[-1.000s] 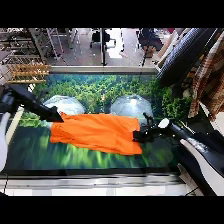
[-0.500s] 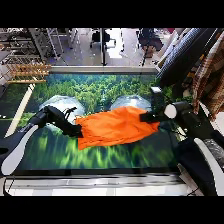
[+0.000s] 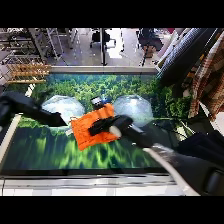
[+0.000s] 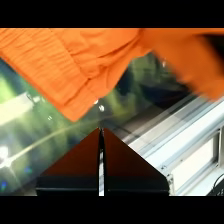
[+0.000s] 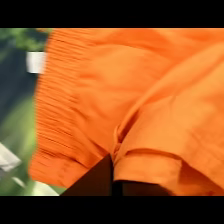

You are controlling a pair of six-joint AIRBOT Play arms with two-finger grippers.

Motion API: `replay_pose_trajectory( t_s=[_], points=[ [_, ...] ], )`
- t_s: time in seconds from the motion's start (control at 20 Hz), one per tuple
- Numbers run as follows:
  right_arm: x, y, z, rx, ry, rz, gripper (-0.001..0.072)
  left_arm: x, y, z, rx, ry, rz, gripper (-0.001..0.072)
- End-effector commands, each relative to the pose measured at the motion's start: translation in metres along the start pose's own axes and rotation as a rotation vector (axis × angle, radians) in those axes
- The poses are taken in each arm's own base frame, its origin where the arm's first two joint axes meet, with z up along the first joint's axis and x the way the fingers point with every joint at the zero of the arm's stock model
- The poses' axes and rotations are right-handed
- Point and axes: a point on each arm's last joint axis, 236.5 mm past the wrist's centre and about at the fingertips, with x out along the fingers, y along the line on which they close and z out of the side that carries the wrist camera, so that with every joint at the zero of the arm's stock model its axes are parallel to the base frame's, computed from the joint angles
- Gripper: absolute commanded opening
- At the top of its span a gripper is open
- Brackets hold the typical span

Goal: Fold the clothes and pants, and hang the long-sleeved shirts on hangers.

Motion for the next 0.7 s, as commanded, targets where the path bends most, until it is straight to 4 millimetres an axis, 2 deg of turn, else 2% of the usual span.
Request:
replay_pose_trajectory(
  t_s=[0.0,0.05,0.1,0.15,0.2,0.3,0.4,0.45,0.5,0.55,0.65],
  points=[
    [0.055,0.076,0.002,-0.050,-0.047,0.135,0.0013,-0.068,-0.009,-0.011,0.006,-0.128,0.054,0.0012],
    [0.056,0.085,0.004,-0.103,-0.029,0.154,0.0026,-0.080,-0.008,-0.012,0.002,-0.163,0.070,0.0012],
    [0.049,0.087,0.009,-0.152,-0.013,0.158,0.0198,-0.089,-0.005,-0.012,-0.005,-0.190,0.083,0.0012],
    [0.037,0.080,0.017,-0.188,0.013,0.153,0.0442,-0.095,-0.003,-0.010,-0.012,-0.211,0.093,0.0012],
    [0.021,0.068,0.025,-0.196,0.041,0.144,0.0543,-0.096,0.000,-0.008,-0.016,-0.226,0.099,0.0012],
    [-0.015,0.026,0.041,-0.155,0.081,0.104,0.0540,-0.091,0.002,-0.001,-0.016,-0.234,0.099,0.0011],
    [-0.048,-0.036,0.048,-0.035,0.103,0.041,0.0540,-0.073,-0.001,0.000,-0.006,-0.191,0.077,0.0012],
    [-0.061,-0.068,0.040,0.047,0.146,0.029,0.0540,-0.060,-0.003,0.000,-0.002,-0.162,0.063,0.0012],
    [-0.068,-0.091,0.029,0.137,0.191,0.049,0.0540,-0.044,-0.005,0.000,0.002,-0.131,0.048,0.0011],
    [-0.072,-0.106,0.017,0.225,0.223,0.103,0.0539,-0.026,-0.007,-0.001,0.006,-0.101,0.035,0.0012],
    [-0.068,-0.123,-0.001,0.386,0.222,0.250,0.0539,0.015,-0.009,0.000,0.020,-0.046,0.017,0.0012]
  ],
)
